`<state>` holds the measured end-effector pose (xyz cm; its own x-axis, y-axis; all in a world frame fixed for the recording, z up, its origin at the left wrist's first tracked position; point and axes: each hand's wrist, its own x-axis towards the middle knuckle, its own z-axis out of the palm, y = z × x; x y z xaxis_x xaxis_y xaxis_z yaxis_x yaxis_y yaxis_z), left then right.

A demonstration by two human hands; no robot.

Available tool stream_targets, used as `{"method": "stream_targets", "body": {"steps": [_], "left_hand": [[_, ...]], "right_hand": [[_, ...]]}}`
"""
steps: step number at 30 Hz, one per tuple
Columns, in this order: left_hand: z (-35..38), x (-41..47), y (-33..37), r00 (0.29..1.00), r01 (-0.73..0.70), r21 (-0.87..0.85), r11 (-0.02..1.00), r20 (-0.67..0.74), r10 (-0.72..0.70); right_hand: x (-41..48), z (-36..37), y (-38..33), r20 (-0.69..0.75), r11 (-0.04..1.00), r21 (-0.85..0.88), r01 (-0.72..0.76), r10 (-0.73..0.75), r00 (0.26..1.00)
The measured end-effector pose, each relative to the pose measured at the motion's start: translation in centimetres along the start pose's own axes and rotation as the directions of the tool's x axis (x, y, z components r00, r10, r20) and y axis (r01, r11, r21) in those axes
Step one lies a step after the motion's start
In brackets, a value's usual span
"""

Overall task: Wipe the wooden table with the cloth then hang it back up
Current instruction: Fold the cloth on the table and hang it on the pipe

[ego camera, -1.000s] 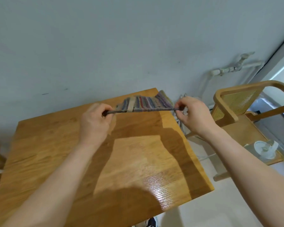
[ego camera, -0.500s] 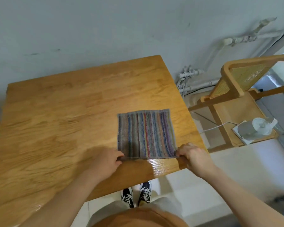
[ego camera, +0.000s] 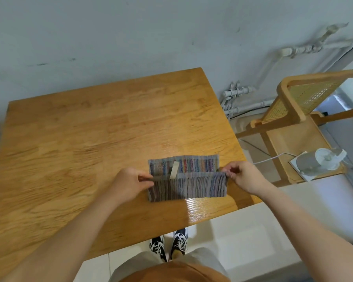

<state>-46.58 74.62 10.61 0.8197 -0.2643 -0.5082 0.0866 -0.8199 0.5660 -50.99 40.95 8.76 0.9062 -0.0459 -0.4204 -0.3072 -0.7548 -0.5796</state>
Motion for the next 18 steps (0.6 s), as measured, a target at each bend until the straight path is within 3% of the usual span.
{"method": "stream_targets", "body": {"steps": [8,15,18], "left_hand": [[0.0,4.9,0.8,0.982,0.035,-0.060,0.998,-0.181,-0.045],[0.8,6.3,-0.4,0.965,-0.037,0.065,0.997,-0.256,0.052],[1.0,6.5,-0.7,0.968,-0.062,0.152,0.987,-0.231,0.096]], "right_hand": [[4.6,1.4,-0.6,-0.195,0.984,-0.179,-0.024,-0.012,0.981],[5.6,2.5,-0.6,-0.229,0.968,-0.250,-0.008,-0.051,0.972],[5.5,2.9,-0.4,-0.165,0.953,-0.299,0.038,-0.090,0.982]]}}
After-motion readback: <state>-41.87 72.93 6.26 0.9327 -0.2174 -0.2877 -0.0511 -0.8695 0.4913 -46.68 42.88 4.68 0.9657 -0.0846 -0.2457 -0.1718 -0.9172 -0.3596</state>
